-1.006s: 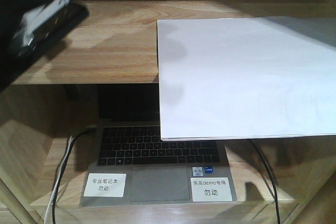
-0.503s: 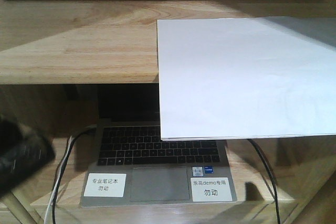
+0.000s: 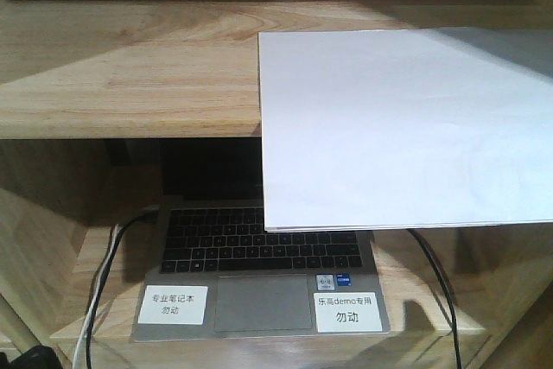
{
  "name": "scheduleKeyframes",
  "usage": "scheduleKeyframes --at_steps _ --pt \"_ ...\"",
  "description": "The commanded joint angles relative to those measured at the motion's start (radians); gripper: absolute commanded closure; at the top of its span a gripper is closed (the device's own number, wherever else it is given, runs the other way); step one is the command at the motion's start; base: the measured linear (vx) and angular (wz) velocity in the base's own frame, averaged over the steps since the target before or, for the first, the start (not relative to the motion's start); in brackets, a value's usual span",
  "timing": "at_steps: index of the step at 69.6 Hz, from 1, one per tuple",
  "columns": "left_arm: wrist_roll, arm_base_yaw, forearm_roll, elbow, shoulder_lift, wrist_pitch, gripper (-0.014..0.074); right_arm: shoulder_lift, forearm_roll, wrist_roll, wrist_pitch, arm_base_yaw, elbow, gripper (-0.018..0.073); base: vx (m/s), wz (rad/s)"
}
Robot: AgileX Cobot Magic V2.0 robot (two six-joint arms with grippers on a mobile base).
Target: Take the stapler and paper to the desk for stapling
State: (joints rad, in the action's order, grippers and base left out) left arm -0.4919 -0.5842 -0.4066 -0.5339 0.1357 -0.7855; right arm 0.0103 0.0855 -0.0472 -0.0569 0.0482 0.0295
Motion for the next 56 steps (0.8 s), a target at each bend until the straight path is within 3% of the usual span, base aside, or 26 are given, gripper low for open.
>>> scheduleKeyframes --at_steps 1,56 --pt "-0.004 -0.003 -0.041 -0.024 0.009 0.119 0.0603 0.01 0.007 0.003 0.075 0.0 0.001 0.0569 0.0 0.0" --pt "-0.004 -0.003 -0.042 -0.024 0.009 0.118 0.0603 0.01 0.007 0.003 0.075 0.0 0.001 0.0569 0.0 0.0"
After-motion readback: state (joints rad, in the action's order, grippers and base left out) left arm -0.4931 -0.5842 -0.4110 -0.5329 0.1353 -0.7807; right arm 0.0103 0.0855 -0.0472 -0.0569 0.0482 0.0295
